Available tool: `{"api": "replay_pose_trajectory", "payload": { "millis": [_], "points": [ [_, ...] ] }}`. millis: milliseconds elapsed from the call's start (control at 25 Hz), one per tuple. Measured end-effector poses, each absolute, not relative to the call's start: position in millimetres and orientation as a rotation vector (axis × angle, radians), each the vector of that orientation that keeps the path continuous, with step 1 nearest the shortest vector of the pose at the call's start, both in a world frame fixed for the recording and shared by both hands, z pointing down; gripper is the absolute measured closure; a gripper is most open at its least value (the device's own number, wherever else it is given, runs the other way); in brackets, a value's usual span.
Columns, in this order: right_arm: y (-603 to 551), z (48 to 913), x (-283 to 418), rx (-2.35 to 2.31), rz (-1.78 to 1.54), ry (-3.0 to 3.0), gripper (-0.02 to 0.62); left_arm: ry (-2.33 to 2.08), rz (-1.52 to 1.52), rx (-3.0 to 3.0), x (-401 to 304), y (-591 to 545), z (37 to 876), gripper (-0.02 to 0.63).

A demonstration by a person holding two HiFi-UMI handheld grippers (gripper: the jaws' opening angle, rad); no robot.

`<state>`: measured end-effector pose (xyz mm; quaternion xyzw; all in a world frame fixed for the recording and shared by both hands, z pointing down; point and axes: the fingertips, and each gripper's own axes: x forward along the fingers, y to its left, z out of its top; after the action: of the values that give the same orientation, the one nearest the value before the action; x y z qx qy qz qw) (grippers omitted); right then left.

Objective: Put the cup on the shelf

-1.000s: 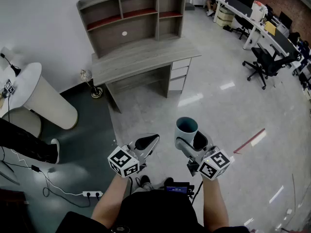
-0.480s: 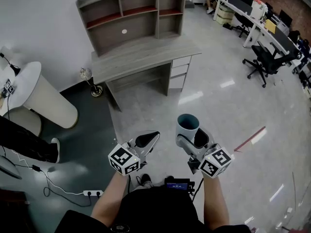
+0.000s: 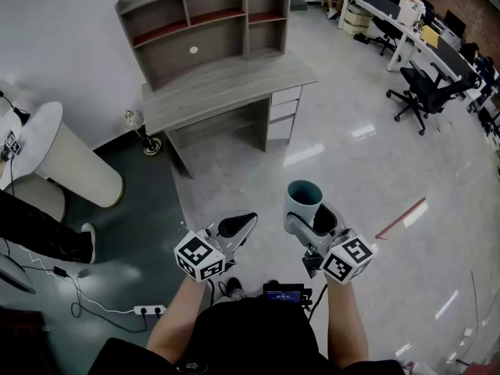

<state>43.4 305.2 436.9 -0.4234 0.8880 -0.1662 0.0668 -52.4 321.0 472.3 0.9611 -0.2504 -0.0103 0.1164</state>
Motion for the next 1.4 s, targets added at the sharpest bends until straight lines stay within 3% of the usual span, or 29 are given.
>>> {"api": "replay_pose_trajectory", "payload": {
  "millis": [800, 1400],
  "points": [
    [311, 449, 102, -1.208, -0.552, 2.678, 0.27, -0.867, -0.045, 2.747, -20, 318, 476, 0.606],
    [248, 453, 99, -1.218, -0.522, 2.733, 0.27, -0.854, -0.037, 2.728, -23, 251, 491, 0.606]
  ]
}}
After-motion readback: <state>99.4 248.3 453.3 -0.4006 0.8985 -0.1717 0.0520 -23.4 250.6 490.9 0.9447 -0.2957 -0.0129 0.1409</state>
